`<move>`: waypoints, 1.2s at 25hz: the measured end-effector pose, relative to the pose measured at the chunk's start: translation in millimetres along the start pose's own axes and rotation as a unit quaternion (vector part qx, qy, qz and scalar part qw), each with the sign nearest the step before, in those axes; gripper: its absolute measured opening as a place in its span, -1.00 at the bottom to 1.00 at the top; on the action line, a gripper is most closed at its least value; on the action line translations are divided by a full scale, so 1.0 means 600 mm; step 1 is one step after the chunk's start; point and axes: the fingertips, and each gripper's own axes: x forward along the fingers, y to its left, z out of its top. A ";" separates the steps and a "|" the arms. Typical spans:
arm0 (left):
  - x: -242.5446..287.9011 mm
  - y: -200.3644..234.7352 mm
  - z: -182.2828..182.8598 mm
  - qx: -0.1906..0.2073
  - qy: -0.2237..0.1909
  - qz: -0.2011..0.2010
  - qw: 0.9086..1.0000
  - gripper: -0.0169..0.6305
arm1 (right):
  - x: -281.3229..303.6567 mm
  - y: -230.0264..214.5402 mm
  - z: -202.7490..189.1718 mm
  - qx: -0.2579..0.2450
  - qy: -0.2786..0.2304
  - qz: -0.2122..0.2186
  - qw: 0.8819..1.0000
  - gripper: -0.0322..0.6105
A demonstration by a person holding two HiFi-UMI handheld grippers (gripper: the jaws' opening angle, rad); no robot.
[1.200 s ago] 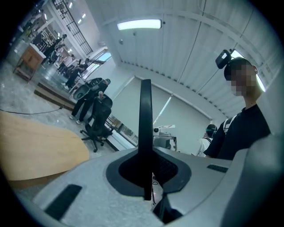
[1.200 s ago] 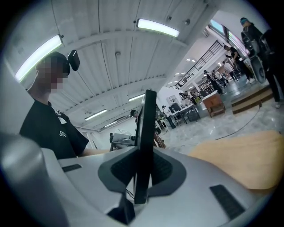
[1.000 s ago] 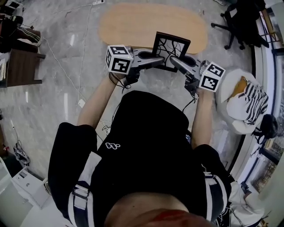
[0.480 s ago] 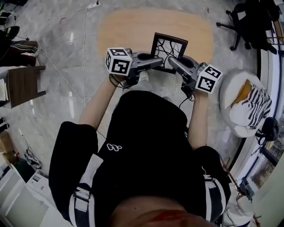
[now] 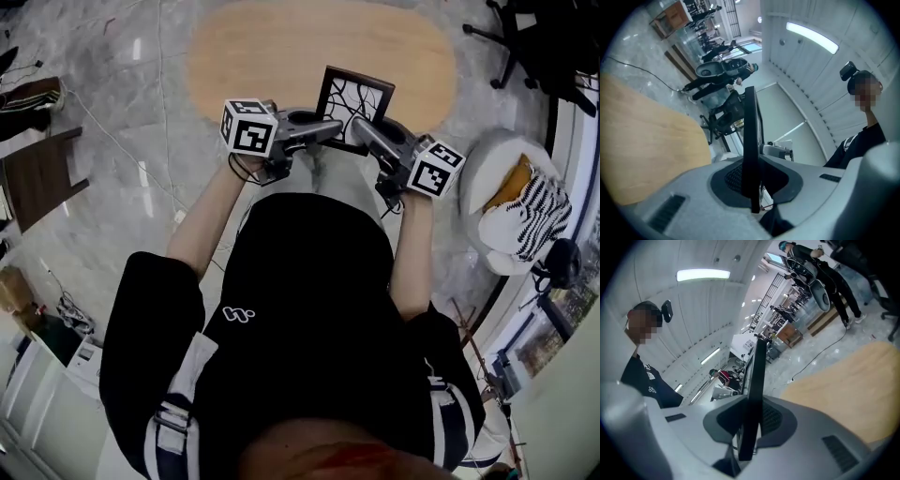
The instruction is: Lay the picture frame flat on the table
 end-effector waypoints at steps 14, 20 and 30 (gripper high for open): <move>0.082 0.218 -0.015 -0.101 -0.013 0.056 0.993 -0.81 | 0.029 -0.235 -0.028 0.092 0.037 -0.009 0.995 -0.73; 0.085 0.325 -0.068 -0.125 -0.004 0.079 0.989 -0.77 | 0.055 -0.331 -0.096 0.128 0.042 -0.022 0.991 -0.73; 0.087 0.460 -0.125 -0.128 -0.006 0.085 0.988 -0.66 | 0.096 -0.437 -0.170 0.164 0.027 -0.005 0.986 -0.79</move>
